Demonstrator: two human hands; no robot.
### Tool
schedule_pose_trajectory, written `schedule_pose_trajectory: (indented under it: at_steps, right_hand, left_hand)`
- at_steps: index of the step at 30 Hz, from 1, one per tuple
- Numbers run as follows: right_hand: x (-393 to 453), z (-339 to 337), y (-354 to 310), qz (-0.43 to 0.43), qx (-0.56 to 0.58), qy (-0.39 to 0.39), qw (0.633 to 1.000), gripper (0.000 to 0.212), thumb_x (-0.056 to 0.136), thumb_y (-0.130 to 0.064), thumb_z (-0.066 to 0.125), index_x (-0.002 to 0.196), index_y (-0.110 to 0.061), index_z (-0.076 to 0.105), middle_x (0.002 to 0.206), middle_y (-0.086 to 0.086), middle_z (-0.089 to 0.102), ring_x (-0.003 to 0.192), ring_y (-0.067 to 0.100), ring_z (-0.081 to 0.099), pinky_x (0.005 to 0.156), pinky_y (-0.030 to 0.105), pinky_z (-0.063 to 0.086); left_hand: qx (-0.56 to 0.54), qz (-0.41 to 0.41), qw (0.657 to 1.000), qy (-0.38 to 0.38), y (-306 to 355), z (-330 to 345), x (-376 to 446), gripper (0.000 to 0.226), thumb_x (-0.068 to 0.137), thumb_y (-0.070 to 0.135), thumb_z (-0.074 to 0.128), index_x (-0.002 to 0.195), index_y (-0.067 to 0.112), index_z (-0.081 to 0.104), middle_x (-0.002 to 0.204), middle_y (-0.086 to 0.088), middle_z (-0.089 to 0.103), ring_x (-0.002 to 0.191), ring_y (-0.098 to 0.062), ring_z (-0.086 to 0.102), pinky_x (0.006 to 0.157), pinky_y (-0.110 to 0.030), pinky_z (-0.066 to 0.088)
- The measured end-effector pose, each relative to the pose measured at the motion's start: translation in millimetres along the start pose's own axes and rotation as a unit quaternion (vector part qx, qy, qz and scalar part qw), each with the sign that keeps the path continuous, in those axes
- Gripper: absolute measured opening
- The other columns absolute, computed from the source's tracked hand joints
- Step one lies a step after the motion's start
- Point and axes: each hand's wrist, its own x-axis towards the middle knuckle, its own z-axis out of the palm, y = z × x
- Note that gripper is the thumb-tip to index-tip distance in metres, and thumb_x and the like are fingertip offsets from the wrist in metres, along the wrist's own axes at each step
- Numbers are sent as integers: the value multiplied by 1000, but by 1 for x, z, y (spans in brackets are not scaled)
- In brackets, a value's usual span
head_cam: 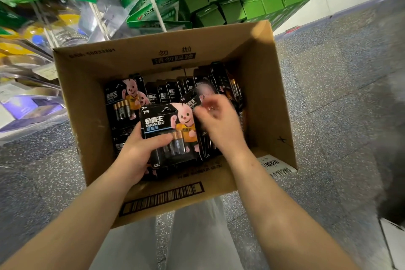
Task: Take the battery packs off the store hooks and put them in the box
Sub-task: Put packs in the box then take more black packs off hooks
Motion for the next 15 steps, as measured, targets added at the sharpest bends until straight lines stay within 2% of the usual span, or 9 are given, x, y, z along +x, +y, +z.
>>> schedule_pose_trajectory:
  at_steps: [2,4,6,8,10,12,14,15]
  right_hand:
    - [13,-11,5,-21,-19,115,993,40,96,-33,55,132,-19,51,128,-8,55,118,7,52,99,28,46]
    - [34,-19,12,-2,-82,157,984,51,99,-37,44,145,-16,38,146,2,43,136,15,37,113,38,33]
    - [55,-21,21,57,-158,105,980,61,101,-42,36,153,-15,21,160,8,21,148,23,14,121,42,14]
    - [67,-19,28,88,-193,52,976,63,101,-49,30,155,-18,14,163,6,6,149,24,1,120,43,5]
    - [67,-18,30,69,-209,26,975,58,101,-51,27,152,-22,28,163,4,7,149,25,5,119,43,8]
    - [54,-15,25,9,-239,4,971,50,102,-47,31,141,-22,48,158,3,24,143,25,22,115,41,20]
    - [35,-10,22,-54,-277,-39,959,43,102,-40,35,134,-19,56,148,3,42,134,24,38,110,37,31]
    - [26,-8,22,-74,-282,-59,955,42,103,-37,36,134,-17,55,145,3,46,132,23,41,108,34,32]
  left_hand:
    - [-40,-6,999,8,-3,-4,1,77,62,20,77,134,22,51,121,-8,69,111,-32,67,87,-50,54]
    - [-55,0,999,5,-4,-6,1,74,67,18,72,137,20,49,124,-10,68,113,-34,66,90,-53,53]
    - [-41,20,999,-4,-3,-5,0,73,67,17,72,136,18,49,123,-10,69,112,-33,66,94,-54,52]
    - [-16,37,999,-6,-2,-5,-2,77,63,21,78,134,19,50,122,-10,69,112,-32,67,96,-54,50]
    - [-4,47,999,-3,-1,-6,-5,77,61,24,79,133,20,51,122,-9,69,112,-31,66,97,-55,49]
    - [-14,51,999,10,-1,-9,-7,69,66,19,73,131,21,51,122,-8,69,111,-31,67,95,-55,51]
    - [-36,49,998,26,0,-11,-9,64,66,17,69,127,24,53,120,-6,69,110,-30,67,87,-50,54]
    - [-49,48,997,32,1,-11,-10,62,64,17,69,124,26,54,119,-4,69,109,-29,67,83,-46,55]
